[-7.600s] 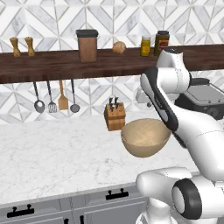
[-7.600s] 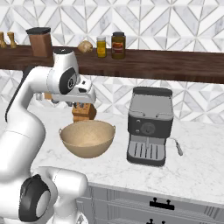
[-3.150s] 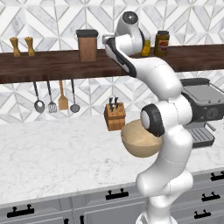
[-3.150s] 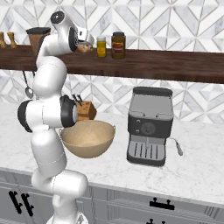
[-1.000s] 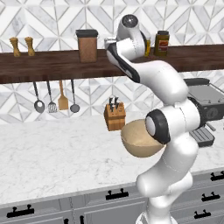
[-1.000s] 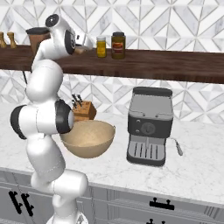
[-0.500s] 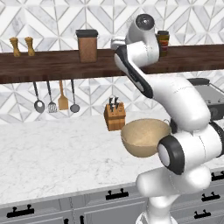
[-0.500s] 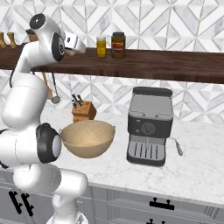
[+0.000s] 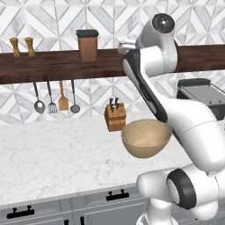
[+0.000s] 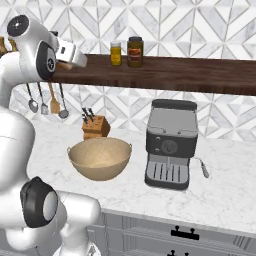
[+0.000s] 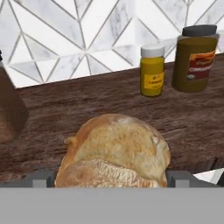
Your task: Open the cabinet, pick up the bread from the cabinet and place it in the basket. Then move the basket to the dining counter.
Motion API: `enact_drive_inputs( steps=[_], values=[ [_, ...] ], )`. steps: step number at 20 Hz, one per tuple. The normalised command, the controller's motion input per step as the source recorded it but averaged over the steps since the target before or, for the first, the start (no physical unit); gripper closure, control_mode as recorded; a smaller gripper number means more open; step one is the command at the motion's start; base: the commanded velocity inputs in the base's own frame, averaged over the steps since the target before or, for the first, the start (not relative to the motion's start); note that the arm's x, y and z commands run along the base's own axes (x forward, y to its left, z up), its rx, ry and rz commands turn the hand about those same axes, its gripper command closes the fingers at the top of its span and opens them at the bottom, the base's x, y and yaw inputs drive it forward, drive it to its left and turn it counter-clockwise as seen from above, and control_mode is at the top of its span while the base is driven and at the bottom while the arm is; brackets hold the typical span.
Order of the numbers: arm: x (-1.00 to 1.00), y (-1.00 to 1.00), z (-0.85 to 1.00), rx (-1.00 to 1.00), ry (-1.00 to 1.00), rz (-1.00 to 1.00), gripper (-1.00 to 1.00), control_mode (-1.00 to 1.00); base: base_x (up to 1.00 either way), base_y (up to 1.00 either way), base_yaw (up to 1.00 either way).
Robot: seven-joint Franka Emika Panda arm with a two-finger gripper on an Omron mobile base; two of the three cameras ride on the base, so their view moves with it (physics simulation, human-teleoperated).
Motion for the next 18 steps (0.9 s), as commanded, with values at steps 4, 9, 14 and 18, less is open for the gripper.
enact_drive_inputs(
  steps=[4,9,14,18],
  values=[
    [-1.00,-0.09,0.00,0.00,0.00,0.00,1.00,-1.00,0.00,0.00,0.00],
    [-1.00,-0.17,0.00,0.01,0.01,0.00,1.00,-1.00,0.00,0.00,0.00],
    [-1.00,-0.14,-0.19,0.01,0.08,0.00,1.00,-1.00,0.00,0.00,0.00],
    [-0.97,-0.03,-0.26,0.00,0.07,0.00,1.00,-1.00,0.00,0.00,0.00]
  ],
)
